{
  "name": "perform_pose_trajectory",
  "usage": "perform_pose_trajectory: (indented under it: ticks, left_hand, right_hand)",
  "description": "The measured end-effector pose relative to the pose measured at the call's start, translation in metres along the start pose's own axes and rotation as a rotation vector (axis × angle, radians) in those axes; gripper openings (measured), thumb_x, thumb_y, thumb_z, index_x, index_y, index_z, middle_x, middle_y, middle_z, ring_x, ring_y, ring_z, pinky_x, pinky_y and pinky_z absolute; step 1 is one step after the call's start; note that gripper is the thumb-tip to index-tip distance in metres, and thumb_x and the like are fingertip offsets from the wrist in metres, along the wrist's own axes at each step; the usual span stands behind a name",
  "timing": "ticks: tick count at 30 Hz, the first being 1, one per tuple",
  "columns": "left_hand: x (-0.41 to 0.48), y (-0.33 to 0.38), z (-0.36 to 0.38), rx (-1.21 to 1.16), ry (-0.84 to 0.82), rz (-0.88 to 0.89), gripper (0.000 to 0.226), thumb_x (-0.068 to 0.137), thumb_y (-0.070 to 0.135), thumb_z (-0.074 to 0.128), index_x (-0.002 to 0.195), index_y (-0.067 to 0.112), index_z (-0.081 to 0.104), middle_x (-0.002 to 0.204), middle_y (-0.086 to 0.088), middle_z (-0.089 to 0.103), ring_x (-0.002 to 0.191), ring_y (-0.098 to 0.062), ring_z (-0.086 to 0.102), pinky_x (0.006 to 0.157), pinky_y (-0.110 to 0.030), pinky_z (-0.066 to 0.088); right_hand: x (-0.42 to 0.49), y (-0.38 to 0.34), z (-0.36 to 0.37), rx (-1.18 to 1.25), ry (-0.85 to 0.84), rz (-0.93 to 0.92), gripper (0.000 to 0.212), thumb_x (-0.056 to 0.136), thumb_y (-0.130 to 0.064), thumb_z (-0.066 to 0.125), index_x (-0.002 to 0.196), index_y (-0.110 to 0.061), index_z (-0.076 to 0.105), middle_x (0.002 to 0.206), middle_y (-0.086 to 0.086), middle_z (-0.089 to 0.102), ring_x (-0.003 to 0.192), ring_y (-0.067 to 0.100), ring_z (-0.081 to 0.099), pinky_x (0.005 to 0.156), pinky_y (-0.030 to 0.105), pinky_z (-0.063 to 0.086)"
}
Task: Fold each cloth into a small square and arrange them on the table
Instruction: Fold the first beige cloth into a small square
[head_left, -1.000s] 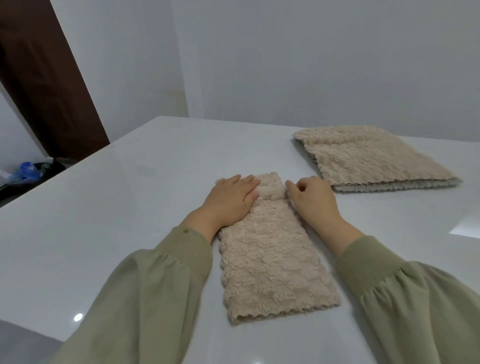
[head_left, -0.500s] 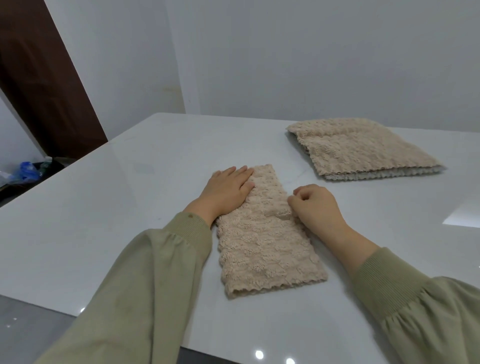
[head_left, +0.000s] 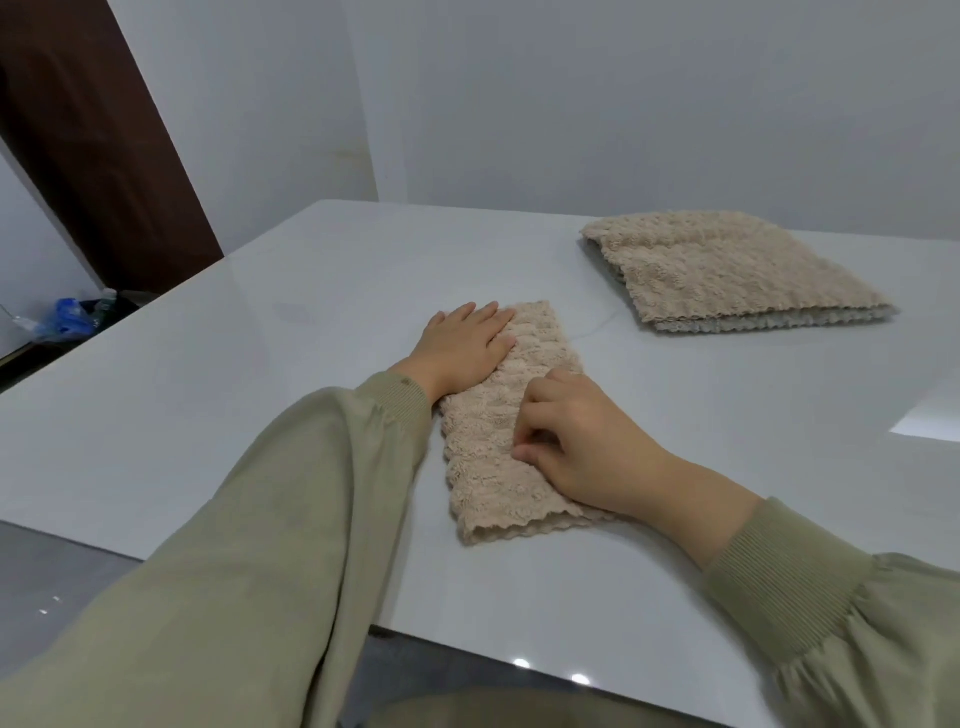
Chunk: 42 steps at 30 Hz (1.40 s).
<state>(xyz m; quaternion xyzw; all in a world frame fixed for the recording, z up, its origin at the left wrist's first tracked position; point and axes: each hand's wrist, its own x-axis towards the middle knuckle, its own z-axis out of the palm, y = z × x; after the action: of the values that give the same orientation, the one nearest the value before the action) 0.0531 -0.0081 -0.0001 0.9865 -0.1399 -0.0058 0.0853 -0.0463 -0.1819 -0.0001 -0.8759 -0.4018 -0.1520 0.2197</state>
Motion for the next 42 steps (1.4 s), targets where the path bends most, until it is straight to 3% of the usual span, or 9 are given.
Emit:
perform_pose_trajectory:
  ticks: [6,9,12,18,20,22,25,35,42]
  left_hand:
    - [-0.001,0.002,-0.002,0.011,-0.005,-0.002,0.051,0.101,0.042,0.017,0.151,0.03,0.01,0.159,0.005,0.007,0.146,-0.018,0.005,0.116,-0.043,0.003]
    - [-0.001,0.002,-0.003,0.011,-0.009,0.006,0.051,0.101,0.042,0.017,0.15,0.03,0.01,0.159,0.005,0.006,0.146,-0.018,0.004,0.117,-0.043,0.003]
    - [-0.001,0.002,-0.001,0.016,-0.005,0.006,0.051,0.101,0.042,0.017,0.15,0.03,0.01,0.159,0.005,0.006,0.146,-0.018,0.004,0.117,-0.043,0.003]
    - [0.001,0.0,-0.001,-0.001,0.009,0.007,0.051,0.101,0.041,0.017,0.15,0.03,0.012,0.159,0.005,0.008,0.146,-0.018,0.005,0.116,-0.043,0.004]
    - [-0.001,0.001,0.0,-0.047,0.046,0.002,0.049,0.101,0.039,0.019,0.15,0.028,0.017,0.158,0.003,0.013,0.146,-0.018,0.008,0.116,-0.044,0.004]
    - [-0.004,0.001,0.0,-0.175,0.184,-0.061,0.048,0.1,0.032,0.025,0.147,0.022,0.026,0.156,0.0,0.023,0.144,-0.02,0.013,0.117,-0.047,0.006]
    - [-0.007,-0.006,-0.001,-0.266,0.488,-0.292,0.046,0.097,0.022,0.032,0.141,0.013,0.038,0.145,-0.007,0.041,0.138,-0.025,0.026,0.115,-0.048,0.018]
    - [0.005,-0.037,-0.004,-0.182,0.384,-0.512,0.042,0.092,0.043,0.042,0.116,0.012,0.058,0.123,-0.009,0.051,0.117,-0.028,0.043,0.096,-0.04,0.037]
    - [0.006,-0.035,-0.005,-0.208,0.358,-0.507,0.025,0.087,0.043,0.052,0.098,0.022,0.06,0.119,-0.003,0.052,0.114,-0.024,0.046,0.099,-0.042,0.036]
  right_hand:
    - [0.001,-0.005,-0.011,0.046,-0.016,-0.041,0.01,0.074,-0.024,0.061,0.068,-0.016,0.058,0.078,-0.006,0.056,0.081,0.014,0.045,0.079,0.039,0.04]
    - [0.0,-0.003,-0.013,0.023,-0.057,0.084,0.037,0.086,-0.045,0.044,0.099,-0.016,0.063,0.117,0.002,0.06,0.112,0.022,0.049,0.101,0.039,0.034]
    - [-0.004,-0.002,-0.015,-0.168,-0.435,0.305,0.069,0.093,-0.061,0.022,0.15,-0.023,0.014,0.159,0.0,0.003,0.146,0.016,0.0,0.117,0.044,0.002]
    - [0.004,0.005,-0.014,-0.153,-0.35,0.401,0.061,0.095,-0.055,0.023,0.149,-0.026,0.019,0.158,-0.004,0.012,0.145,0.013,0.007,0.117,0.047,0.001]
    - [0.009,0.014,-0.017,-0.133,-0.316,0.433,0.053,0.096,-0.051,0.03,0.141,-0.023,0.039,0.148,-0.002,0.037,0.138,0.019,0.03,0.114,0.045,0.022]
    - [0.017,0.022,-0.024,-0.034,-0.021,0.498,0.036,0.096,-0.041,0.038,0.11,-0.019,0.064,0.108,-0.001,0.067,0.101,0.022,0.06,0.089,0.037,0.046]
    - [0.032,0.044,-0.023,0.016,0.236,0.577,0.03,0.095,-0.029,0.042,0.091,-0.012,0.066,0.089,0.0,0.066,0.086,0.02,0.059,0.076,0.035,0.047]
    - [0.092,0.102,0.013,-0.153,0.061,0.738,0.042,0.096,-0.03,0.038,0.124,-0.006,0.057,0.127,0.017,0.051,0.119,0.034,0.041,0.095,0.039,0.036]
    - [0.099,0.106,0.012,-0.121,-0.043,0.674,0.024,0.087,-0.03,0.051,0.105,-0.015,0.053,0.111,0.008,0.047,0.112,0.027,0.038,0.092,0.038,0.034]
